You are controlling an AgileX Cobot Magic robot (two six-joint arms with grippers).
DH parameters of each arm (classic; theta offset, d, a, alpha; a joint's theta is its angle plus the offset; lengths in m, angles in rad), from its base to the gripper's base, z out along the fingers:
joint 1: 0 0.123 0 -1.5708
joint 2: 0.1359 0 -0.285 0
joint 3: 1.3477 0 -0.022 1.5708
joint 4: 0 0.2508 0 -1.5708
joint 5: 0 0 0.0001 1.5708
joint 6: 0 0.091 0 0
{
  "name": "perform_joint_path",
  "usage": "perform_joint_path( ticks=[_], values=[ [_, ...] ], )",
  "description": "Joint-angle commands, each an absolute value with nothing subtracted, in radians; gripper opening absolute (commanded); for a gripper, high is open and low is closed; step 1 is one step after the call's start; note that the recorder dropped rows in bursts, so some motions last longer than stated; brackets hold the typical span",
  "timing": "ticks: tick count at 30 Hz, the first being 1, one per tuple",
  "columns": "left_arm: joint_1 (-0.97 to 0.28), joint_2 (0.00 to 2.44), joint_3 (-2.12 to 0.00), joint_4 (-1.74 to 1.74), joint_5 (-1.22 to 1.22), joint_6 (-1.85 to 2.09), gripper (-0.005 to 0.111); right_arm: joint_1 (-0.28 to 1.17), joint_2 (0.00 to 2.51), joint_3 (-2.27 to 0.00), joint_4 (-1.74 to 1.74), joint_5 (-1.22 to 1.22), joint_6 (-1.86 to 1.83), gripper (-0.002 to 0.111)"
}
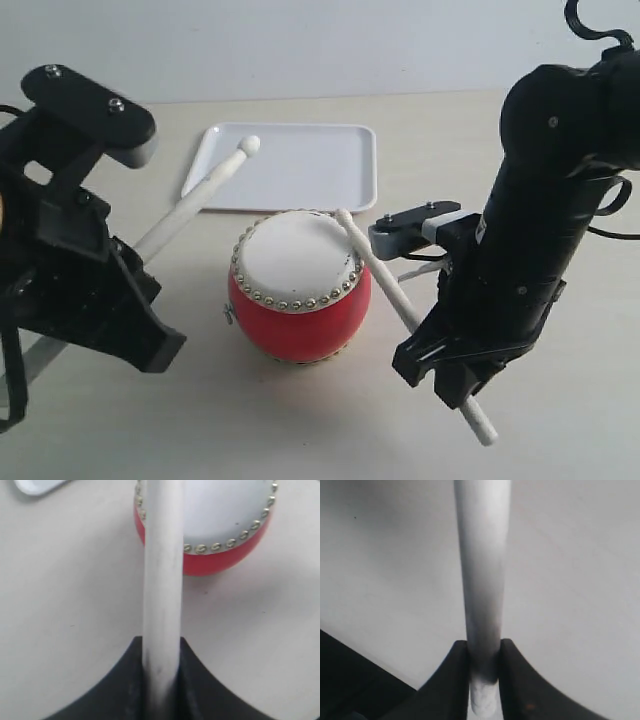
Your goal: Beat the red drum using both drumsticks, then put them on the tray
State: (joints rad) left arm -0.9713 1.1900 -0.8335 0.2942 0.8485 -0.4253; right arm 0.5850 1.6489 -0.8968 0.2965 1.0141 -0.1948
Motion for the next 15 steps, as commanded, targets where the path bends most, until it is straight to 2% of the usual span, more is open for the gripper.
perform_joint_path(
  ticks=[1,5,11,15],
  values=[
    [-0.979,1.206,-0.748,0.249,0.749,-0.391,0.000,0.588,1.535,-0.931,0.349,1.018,-0.238,0.000],
    [-0.979,1.325,-0.671,0.249,0.610,-0.391,0.000,0.588,1.405,-0.979,0.394,1.042,-0.240,0.000],
    [-0.976,1.503,-0.701,0.266,0.612,-0.393,0.000,0.588,1.287,-0.996,0.446,1.072,-0.278,0.000],
    [-0.976,1.496,-0.758,0.275,0.695,-0.397,0.000,0.588,1.303,-0.955,0.421,1.065,-0.281,0.000]
  ],
)
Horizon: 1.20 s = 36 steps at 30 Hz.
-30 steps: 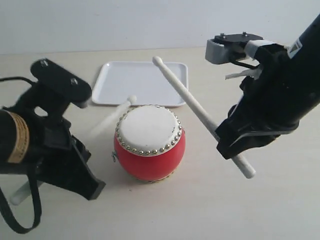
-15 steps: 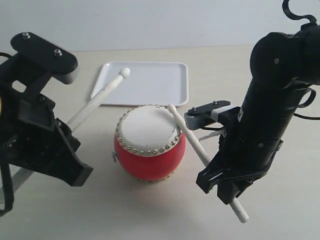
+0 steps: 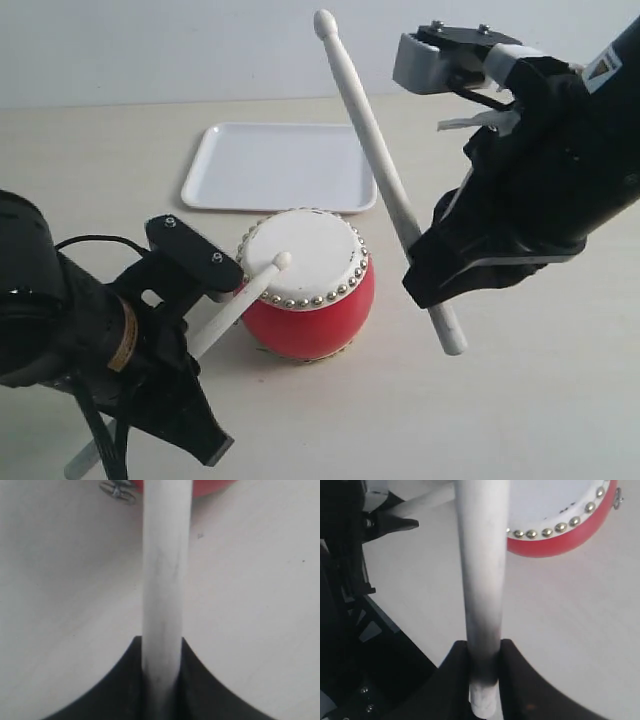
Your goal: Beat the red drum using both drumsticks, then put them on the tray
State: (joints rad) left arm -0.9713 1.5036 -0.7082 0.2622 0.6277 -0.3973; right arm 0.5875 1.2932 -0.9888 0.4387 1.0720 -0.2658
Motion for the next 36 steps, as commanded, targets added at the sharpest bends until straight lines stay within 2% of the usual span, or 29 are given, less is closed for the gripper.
perform_joint_path(
  ticks=[1,5,11,16,21,29,32,36],
  values=[
    [-0.976,1.481,-0.782,0.275,0.733,-0.397,0.000,0.588,1.316,-0.941,0.409,1.054,-0.283,0.000],
    [-0.976,1.390,-0.858,0.275,0.851,-0.397,0.000,0.588,1.433,-0.869,0.417,0.969,-0.298,0.000],
    [-0.976,1.243,-0.922,0.266,0.882,-0.397,0.000,0.588,1.651,-0.866,0.454,0.958,-0.316,0.000],
    [-0.976,1.206,-0.908,0.258,0.885,-0.397,0.000,0.588,1.704,-0.911,0.469,1.053,-0.321,0.000],
    [-0.976,1.267,-0.833,0.258,0.774,-0.397,0.000,0.588,1.567,-0.958,0.506,1.111,-0.321,0.000],
    [-0.976,1.571,-0.747,0.256,0.590,-0.409,0.000,0.588,1.240,-1.014,0.525,1.165,-0.302,0.000],
    [-0.976,1.654,-0.786,0.281,0.612,-0.417,0.000,0.588,1.161,-1.014,0.516,1.172,-0.302,0.000],
    [-0.976,1.648,-0.860,0.277,0.719,-0.420,0.000,0.588,1.132,-0.975,0.491,1.155,-0.305,0.000]
  ],
)
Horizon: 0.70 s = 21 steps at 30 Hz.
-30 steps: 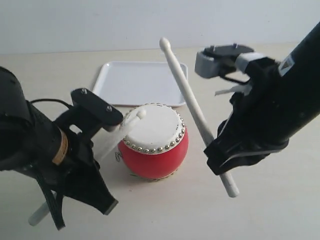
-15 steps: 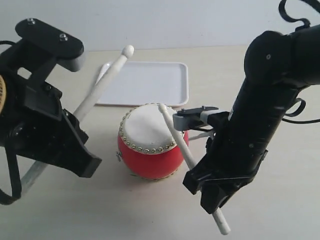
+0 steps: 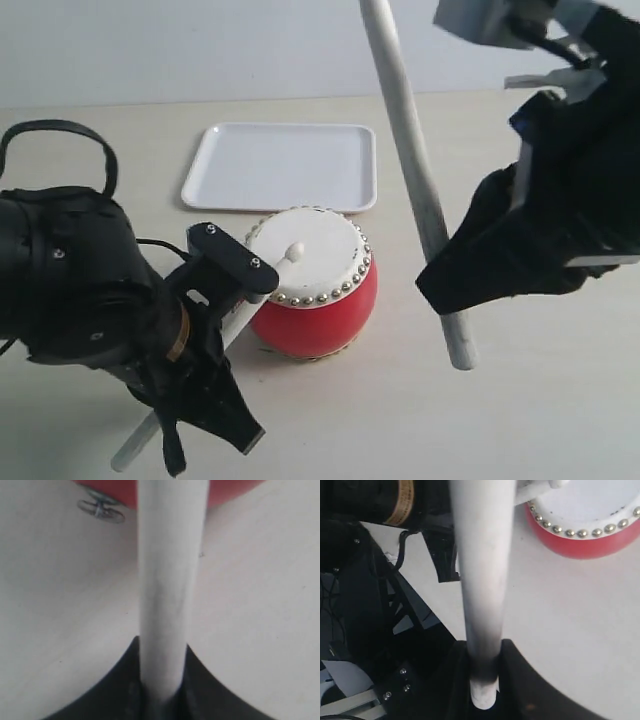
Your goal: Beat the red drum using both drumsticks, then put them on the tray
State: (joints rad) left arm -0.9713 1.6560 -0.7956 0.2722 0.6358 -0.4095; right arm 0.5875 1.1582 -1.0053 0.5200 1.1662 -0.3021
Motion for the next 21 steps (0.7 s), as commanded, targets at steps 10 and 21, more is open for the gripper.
perform_joint_path(
  ticks=[10,21],
  values=[
    [-0.976,1.383,-0.948,0.273,0.888,-0.420,0.000,0.588,1.415,-0.784,0.409,0.948,-0.311,0.000],
    [-0.976,1.245,-0.925,0.247,0.887,-0.397,0.000,0.588,1.701,-0.878,0.404,1.016,-0.310,0.000]
  ],
)
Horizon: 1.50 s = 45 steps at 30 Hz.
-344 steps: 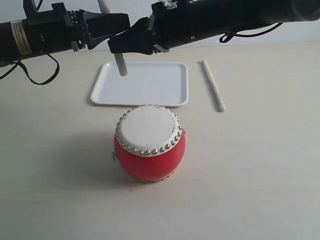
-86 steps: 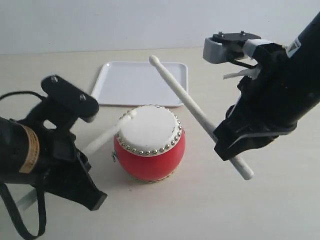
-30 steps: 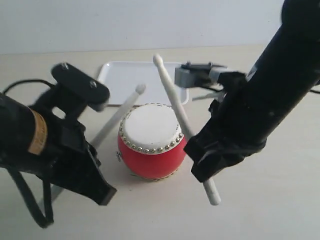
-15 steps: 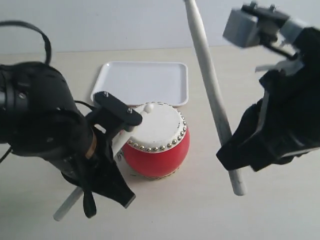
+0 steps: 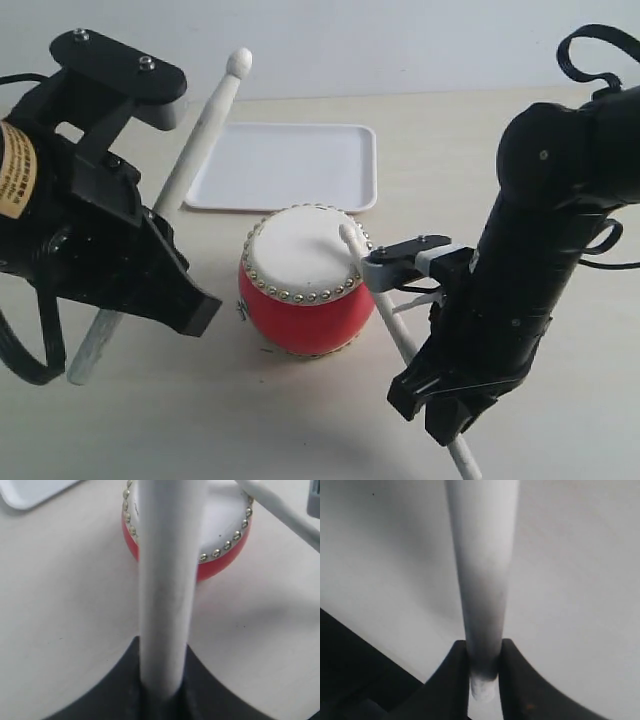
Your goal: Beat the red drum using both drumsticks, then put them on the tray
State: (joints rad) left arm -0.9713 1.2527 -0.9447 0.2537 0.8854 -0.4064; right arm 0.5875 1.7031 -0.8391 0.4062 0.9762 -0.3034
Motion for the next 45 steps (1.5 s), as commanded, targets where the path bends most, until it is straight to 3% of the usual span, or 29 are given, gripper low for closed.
perform_joint_path(
  ticks=[1,12,19,26,37,45],
  values=[
    [-0.976,1.252,-0.915,0.247,0.873,-0.397,0.000,0.588,1.687,-0.885,0.404,1.038,-0.310,0.000],
    [-0.976,1.604,-0.807,0.249,0.658,-0.389,0.000,0.588,1.322,-0.924,0.413,1.134,-0.282,0.000],
    [-0.976,1.758,-0.893,0.258,0.775,-0.374,0.000,0.588,1.190,-0.924,0.404,1.128,-0.280,0.000],
    [-0.976,1.603,-0.963,0.258,0.874,-0.374,0.000,0.588,1.261,-0.885,0.371,1.041,-0.289,0.000],
    [-0.976,1.243,-0.965,0.256,0.921,-0.374,0.000,0.588,1.708,-0.846,0.253,0.997,-0.208,0.000],
    [-0.976,1.150,-0.965,0.285,0.921,-0.374,0.000,0.588,1.636,-0.914,0.249,1.102,-0.208,0.000]
  ],
)
